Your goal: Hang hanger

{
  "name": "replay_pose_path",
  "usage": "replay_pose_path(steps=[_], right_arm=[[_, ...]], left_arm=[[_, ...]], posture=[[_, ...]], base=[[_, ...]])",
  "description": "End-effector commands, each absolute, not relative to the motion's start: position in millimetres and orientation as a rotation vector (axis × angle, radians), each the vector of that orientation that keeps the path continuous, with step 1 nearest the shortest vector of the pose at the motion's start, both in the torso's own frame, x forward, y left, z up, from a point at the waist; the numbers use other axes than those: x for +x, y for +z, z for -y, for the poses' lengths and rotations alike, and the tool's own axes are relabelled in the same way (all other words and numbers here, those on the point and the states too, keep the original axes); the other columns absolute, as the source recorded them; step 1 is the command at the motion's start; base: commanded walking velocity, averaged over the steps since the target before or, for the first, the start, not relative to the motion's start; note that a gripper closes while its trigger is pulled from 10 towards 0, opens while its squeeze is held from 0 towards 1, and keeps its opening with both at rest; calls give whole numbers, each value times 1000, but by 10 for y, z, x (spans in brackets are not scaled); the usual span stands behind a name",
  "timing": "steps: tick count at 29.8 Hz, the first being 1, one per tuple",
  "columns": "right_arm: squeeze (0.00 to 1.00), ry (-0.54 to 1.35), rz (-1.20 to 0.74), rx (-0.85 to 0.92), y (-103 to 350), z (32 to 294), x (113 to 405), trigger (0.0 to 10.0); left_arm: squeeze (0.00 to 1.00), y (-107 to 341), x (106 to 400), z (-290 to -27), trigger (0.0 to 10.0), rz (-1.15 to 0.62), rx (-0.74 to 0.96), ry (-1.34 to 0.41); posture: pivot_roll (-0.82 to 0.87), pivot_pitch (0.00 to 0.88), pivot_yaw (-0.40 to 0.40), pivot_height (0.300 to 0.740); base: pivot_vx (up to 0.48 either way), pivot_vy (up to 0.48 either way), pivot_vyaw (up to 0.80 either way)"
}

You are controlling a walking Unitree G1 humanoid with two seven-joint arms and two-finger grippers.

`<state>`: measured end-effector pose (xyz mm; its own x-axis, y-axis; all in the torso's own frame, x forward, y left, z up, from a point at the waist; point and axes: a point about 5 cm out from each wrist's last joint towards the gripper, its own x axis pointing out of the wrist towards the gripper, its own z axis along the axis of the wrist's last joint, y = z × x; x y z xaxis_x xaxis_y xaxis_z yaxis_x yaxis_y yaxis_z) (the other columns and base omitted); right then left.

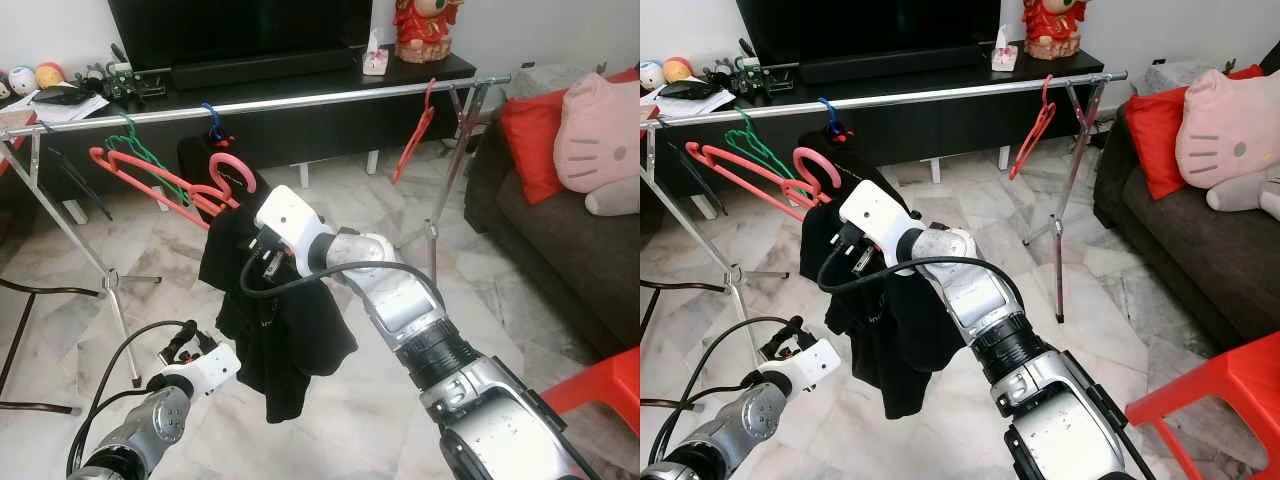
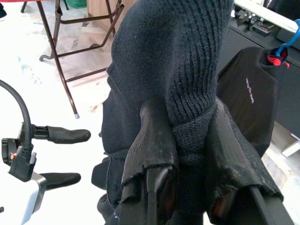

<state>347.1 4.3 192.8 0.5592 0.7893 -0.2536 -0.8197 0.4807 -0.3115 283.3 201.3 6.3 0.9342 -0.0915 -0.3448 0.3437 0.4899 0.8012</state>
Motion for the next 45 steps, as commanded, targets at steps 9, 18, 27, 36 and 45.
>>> replay_pose_path(steps=[9, 18, 27, 36, 45], right_arm=[[0, 1064, 32, -373, 2207, -323, 3336, 0], [0, 1084, 35, -368, 2212, -376, 3297, 0], [0, 1086, 26, -391, 2171, -375, 3280, 0], [0, 1093, 21, -406, 2134, -387, 3257, 0], [0, 1133, 40, -389, 2184, -473, 3189, 0]], left_arm=[[0, 112, 2874, -2054, 10000, -285, 777, -146], [0, 127, 2897, -2074, 10000, -281, 778, -102], [0, 279, 2971, -2276, 10000, -231, 807, 68], [0, 288, 2978, -2275, 0, -235, 736, 90], [0, 254, 2958, -2232, 0, -253, 652, 80]], posture=[[-107, 0, 72, 740], [-108, 0, 71, 740], [-101, 0, 75, 740], [-103, 0, 80, 740], [-101, 0, 84, 740]], base=[[0, 0, 0], [0, 0, 0], [0, 0, 0], [0, 0, 0], [0, 0, 0]])
